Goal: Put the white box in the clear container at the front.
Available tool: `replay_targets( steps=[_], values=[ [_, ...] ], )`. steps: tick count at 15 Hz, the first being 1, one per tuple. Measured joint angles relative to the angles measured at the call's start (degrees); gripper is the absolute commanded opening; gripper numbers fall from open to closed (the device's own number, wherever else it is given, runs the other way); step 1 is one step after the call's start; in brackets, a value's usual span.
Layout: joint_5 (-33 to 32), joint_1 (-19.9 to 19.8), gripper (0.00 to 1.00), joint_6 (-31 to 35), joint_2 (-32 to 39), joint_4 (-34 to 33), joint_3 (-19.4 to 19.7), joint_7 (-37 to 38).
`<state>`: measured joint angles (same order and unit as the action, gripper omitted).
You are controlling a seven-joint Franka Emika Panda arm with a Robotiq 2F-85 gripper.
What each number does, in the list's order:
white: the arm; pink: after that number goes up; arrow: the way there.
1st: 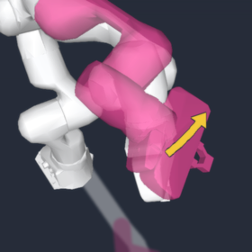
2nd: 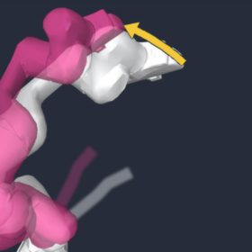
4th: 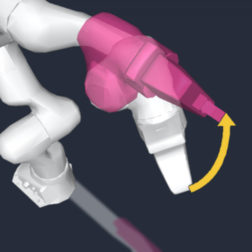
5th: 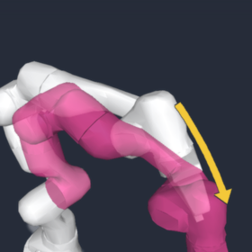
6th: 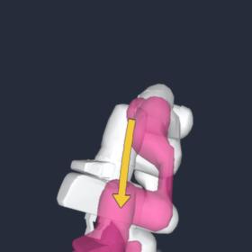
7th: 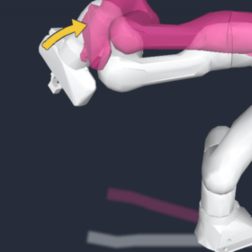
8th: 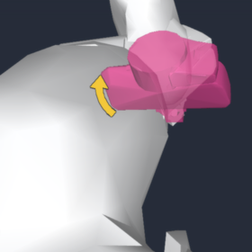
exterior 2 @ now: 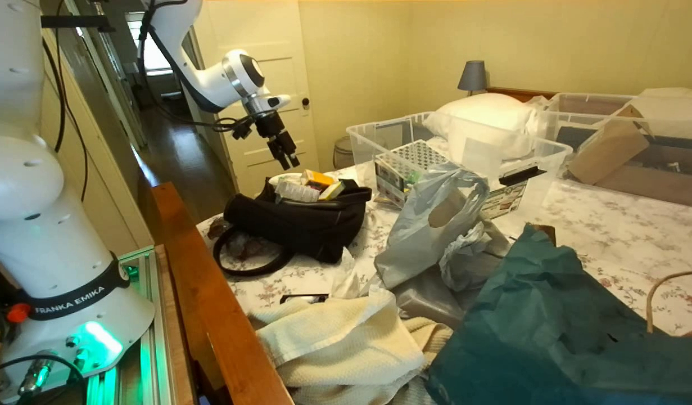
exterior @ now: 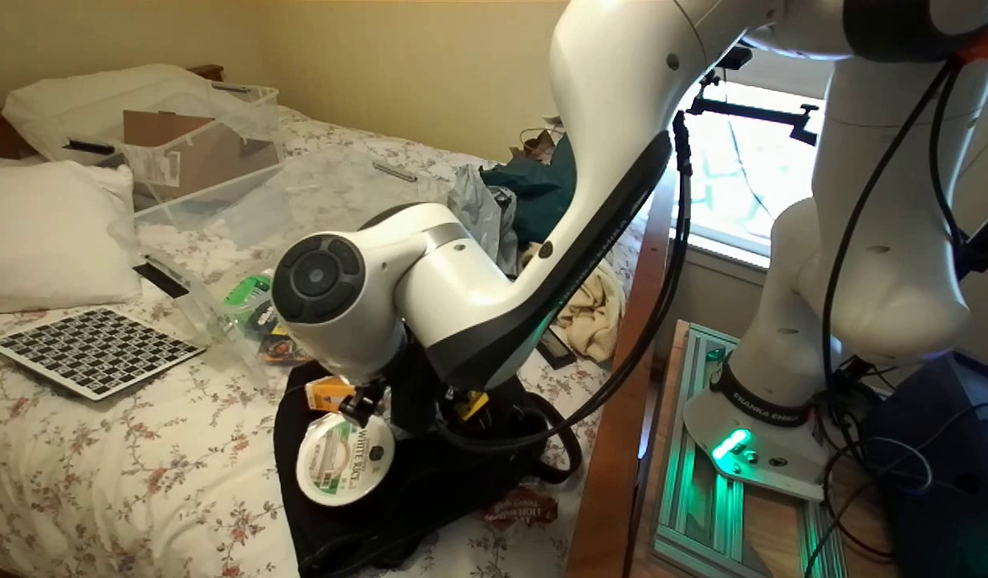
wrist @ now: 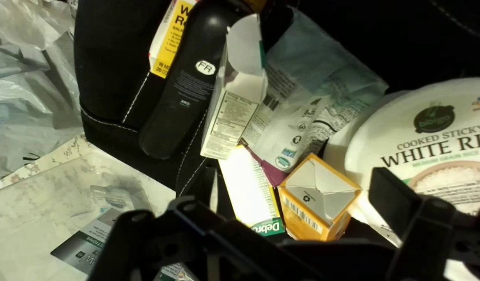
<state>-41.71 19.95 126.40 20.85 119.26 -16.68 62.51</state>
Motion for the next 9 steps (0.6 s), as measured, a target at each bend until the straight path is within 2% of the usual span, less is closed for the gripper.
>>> replay_targets(
  steps=[4,9],
  values=[
    [4.13,-0.98,1.0,5.39,-0.17,1.37,2.43,-4.31],
    [10.66,-1.8,1.0,5.45,-0.18,2.3,5.67,-10.64]
  ],
)
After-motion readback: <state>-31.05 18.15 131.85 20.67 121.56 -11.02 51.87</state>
